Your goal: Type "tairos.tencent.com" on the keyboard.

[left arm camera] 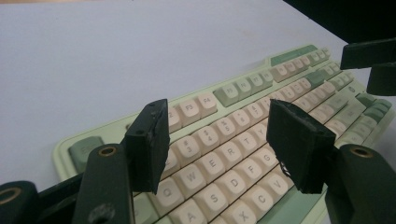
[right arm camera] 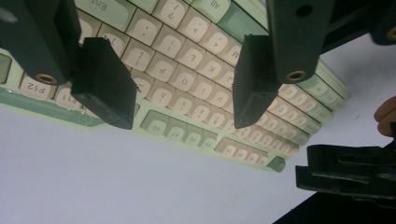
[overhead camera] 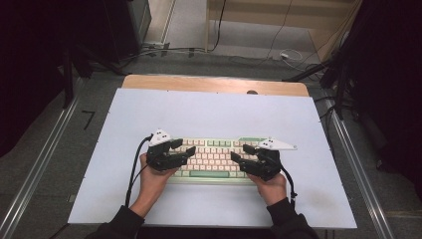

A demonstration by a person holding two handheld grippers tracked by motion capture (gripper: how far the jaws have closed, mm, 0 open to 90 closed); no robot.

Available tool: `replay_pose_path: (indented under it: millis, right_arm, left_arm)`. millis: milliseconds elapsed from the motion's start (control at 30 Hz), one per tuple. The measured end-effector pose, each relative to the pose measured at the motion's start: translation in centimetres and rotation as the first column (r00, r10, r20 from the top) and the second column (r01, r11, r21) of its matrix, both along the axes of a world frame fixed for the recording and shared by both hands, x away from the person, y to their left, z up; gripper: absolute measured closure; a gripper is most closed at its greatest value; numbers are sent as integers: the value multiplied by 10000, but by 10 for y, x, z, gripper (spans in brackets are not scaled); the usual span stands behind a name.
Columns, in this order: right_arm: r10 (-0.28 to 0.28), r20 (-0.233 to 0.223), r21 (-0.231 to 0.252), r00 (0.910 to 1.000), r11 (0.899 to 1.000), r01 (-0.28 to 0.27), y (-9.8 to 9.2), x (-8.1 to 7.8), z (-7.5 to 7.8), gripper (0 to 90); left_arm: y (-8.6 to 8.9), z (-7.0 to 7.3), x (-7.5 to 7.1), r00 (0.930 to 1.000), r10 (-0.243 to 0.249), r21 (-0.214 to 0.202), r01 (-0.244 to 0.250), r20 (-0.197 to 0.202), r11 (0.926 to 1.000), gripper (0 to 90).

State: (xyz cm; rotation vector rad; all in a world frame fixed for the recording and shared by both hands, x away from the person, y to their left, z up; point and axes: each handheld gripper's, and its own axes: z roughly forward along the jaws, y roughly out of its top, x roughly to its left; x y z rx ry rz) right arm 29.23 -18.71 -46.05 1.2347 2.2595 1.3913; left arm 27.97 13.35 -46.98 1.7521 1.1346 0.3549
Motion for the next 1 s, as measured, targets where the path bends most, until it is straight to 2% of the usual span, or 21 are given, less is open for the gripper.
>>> replay_pose_path:
  millis: [100, 267, 400, 633, 1000]
  right_arm:
    - [-13, 67, -28, 10000, 10000, 13, -1, -1, 0, 454]
    - [1, 210, -156, 9998, 9999, 3, -2, -3, 0, 692]
    - [-13, 359, -255, 9994, 9997, 22, 0, -6, 0, 858]
    - [188, 511, -529, 9985, 9985, -161, 3, -11, 1, 875]
    - [187, 256, -712, 9995, 9973, -168, 2, -15, -4, 875]
  left_arm:
    - [9, -1, -4, 9998, 169, -51, -169, 43, 9998, 401]
    - [22, -5, -8, 9990, 451, -131, -451, -15, 9989, 401]
    - [28, -8, -11, 9978, 644, -415, -650, -155, 9970, 380]
    - [25, -9, -16, 9978, 661, -242, -661, -12, 9975, 371]
    - [23, -9, -17, 9981, 615, -185, -614, 77, 9979, 371]
